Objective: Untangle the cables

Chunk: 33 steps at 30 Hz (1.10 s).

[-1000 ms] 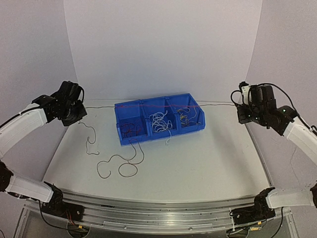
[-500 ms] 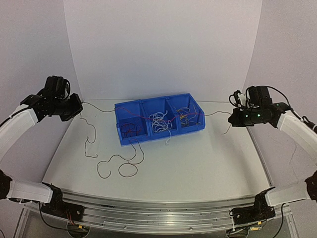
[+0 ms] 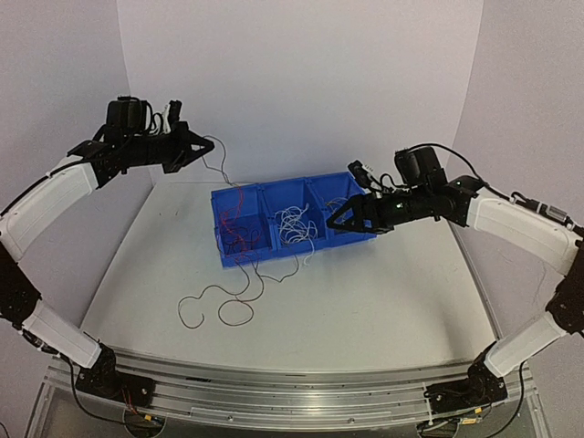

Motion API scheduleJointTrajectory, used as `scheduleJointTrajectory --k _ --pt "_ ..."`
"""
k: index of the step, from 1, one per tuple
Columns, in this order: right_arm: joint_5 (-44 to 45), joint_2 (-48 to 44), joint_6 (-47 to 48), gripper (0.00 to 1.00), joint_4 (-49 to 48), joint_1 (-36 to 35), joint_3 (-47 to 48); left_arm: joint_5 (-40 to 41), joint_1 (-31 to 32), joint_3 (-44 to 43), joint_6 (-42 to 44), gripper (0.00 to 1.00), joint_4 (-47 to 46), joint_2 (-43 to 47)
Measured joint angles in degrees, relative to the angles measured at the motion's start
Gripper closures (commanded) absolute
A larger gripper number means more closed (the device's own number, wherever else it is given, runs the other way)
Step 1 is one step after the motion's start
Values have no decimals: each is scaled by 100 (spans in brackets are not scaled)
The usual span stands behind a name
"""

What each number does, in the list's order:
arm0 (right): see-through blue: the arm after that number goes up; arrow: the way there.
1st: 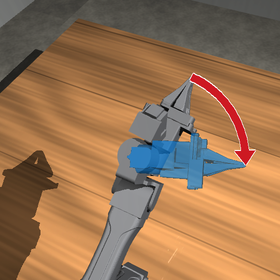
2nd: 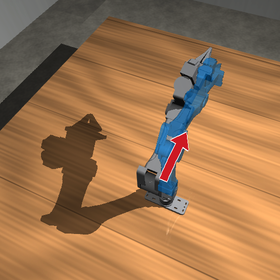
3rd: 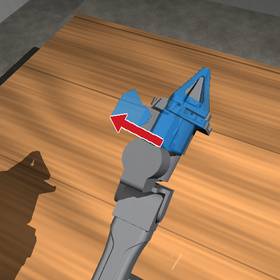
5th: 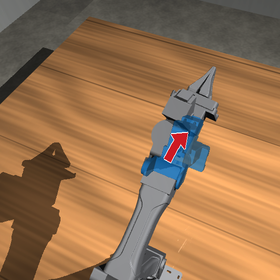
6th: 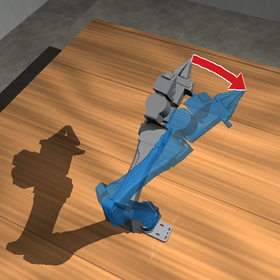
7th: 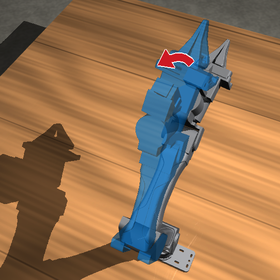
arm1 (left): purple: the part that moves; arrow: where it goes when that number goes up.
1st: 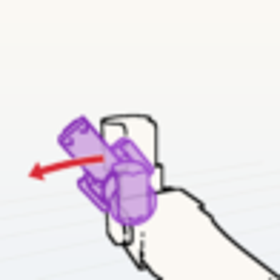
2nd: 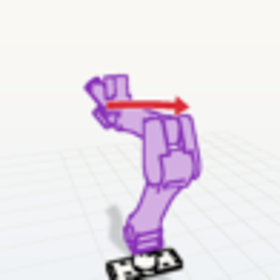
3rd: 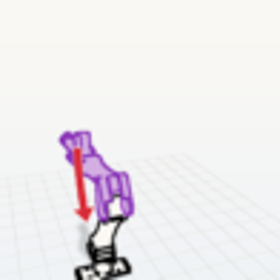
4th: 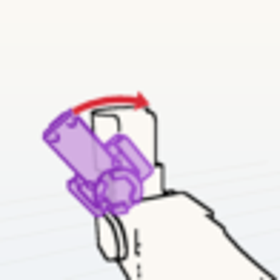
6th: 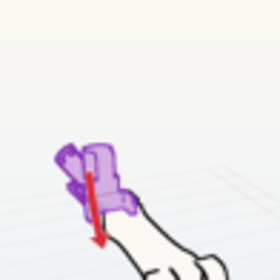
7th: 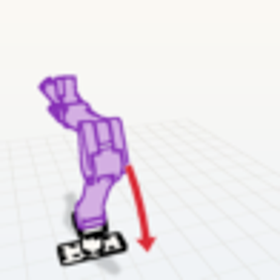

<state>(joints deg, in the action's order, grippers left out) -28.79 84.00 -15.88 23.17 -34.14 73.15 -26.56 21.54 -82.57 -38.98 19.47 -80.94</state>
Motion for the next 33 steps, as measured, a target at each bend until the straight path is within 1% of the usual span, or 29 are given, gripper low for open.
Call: scheduleJointTrajectory --k 4,10,19,24,29,33 --pt "202 -340 19 14 -26 38 -387 -108 11 -1180 1 100 -12 -442" --pt "974 -1212 63 13 3 40 -1251 -203 7 -2995 -2 100 -73 -1124" --pt "2230 -2350 144 11 16 40 -2102 -243 7 -4660 8 100 -156 -1833" --pt "2669 -2615 189 11 18 40 -2252 -36 7 -4813 169 100 -269 -1823" --pt "2913 -2638 191 12 14 40 -2306 503 7 -4139 478 100 -597 -1525" --pt "3023 -2638 189 11 37 40 -2378 923 7 -3957 679 100 -662 -1515"
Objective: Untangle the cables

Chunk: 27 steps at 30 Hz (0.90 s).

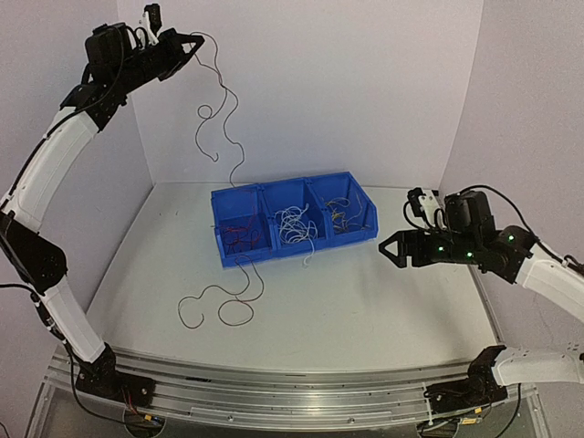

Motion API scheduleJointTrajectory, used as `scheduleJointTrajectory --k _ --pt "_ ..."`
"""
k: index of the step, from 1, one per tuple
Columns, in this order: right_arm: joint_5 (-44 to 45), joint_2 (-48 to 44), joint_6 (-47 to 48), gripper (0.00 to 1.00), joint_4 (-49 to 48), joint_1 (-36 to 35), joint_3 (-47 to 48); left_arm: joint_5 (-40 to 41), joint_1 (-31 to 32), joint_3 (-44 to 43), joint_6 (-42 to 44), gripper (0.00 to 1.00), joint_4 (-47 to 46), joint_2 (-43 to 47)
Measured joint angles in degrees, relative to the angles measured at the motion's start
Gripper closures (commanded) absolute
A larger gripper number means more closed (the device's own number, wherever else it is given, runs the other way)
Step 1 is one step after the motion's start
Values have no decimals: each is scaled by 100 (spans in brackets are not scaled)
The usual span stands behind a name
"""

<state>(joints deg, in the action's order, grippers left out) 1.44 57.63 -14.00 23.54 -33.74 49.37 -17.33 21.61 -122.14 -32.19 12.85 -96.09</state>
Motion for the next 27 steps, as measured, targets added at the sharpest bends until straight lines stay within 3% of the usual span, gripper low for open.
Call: scheduleJointTrajectory --k 10,20,27 --pt "202 -122 -22 11 21 0 -169 374 -2 175 141 100 -88 -553" --pt "441 -463 -85 11 95 0 -405 701 19 2680 228 100 -511 -470" --pt "460 -463 -163 11 150 0 -481 1290 288 3412 285 100 -737 -495"
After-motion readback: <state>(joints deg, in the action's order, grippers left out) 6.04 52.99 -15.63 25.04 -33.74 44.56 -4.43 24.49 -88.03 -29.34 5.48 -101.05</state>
